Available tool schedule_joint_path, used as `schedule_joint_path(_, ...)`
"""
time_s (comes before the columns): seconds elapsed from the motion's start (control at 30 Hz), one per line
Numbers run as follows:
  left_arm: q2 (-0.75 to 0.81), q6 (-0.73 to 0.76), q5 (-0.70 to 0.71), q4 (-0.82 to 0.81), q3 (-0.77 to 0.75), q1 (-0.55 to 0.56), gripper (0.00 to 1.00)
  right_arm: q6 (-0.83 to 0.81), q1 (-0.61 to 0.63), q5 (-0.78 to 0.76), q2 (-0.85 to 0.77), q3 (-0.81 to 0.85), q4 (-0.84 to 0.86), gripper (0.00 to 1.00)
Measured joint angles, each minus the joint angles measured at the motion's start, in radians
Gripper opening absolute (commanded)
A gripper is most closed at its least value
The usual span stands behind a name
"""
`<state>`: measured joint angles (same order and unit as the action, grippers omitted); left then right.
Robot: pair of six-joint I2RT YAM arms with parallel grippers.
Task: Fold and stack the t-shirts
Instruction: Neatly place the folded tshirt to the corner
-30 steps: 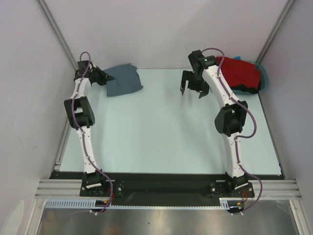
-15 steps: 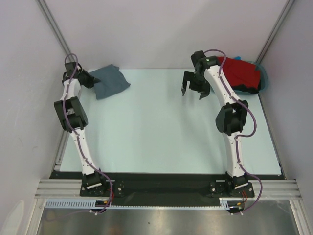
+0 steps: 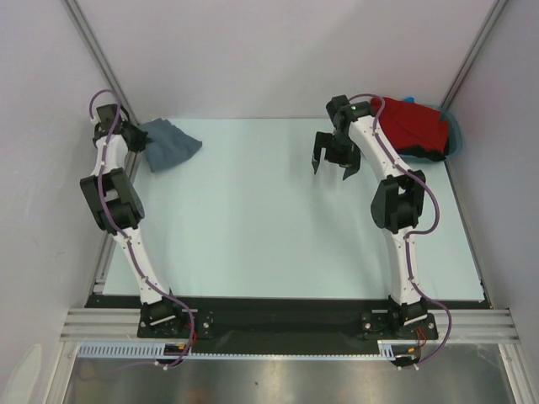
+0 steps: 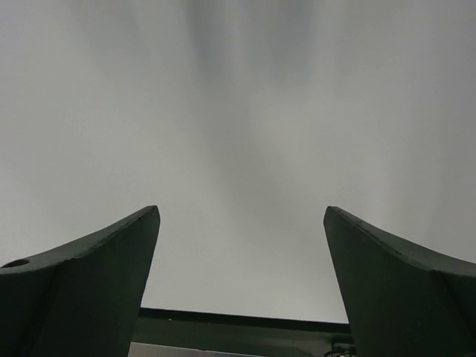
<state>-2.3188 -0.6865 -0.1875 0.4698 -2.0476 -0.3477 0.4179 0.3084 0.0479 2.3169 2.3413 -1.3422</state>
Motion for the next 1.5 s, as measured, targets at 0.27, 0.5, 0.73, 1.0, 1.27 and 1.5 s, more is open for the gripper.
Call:
schedule_joint_path(0.27, -0.047, -0.069, -0.063, 0.011, -0.062, -0.006, 0.0, 0.0, 0.0, 0.0, -0.01, -0.027, 0.0, 1.0)
schedule_joint_path(0.5, -0.048, -0.149, -0.02, 0.008, 0.013, 0.0, 0.0, 0.009, 0.0, 0.003, -0.015, -0.03, 0.0, 1.0)
schedule_joint_path(0.73, 0.032, -0.244, 0.113, 0.004, 0.201, 0.032, 0.0, 0.021, 0.0, 0.007, -0.015, -0.03, 0.0, 1.0)
schedule_joint_path(1.0, 0.129, -0.388, 0.286, -0.014, 0.318, 0.138, 0.0, 0.026, -0.002, 0.006, -0.015, -0.03, 0.0, 1.0)
schedule_joint_path(1.27, 0.105, -0.443, 0.348, -0.003, 0.201, 0.16, 0.0, 0.021, -0.024, 0.006, -0.017, -0.03, 0.0, 1.0)
schedule_joint_path(1.5, 0.079, -0.46, 0.373, -0.012, 0.145, 0.14, 0.0, 0.009, -0.073, 0.005, -0.017, -0.011, -0.002, 1.0)
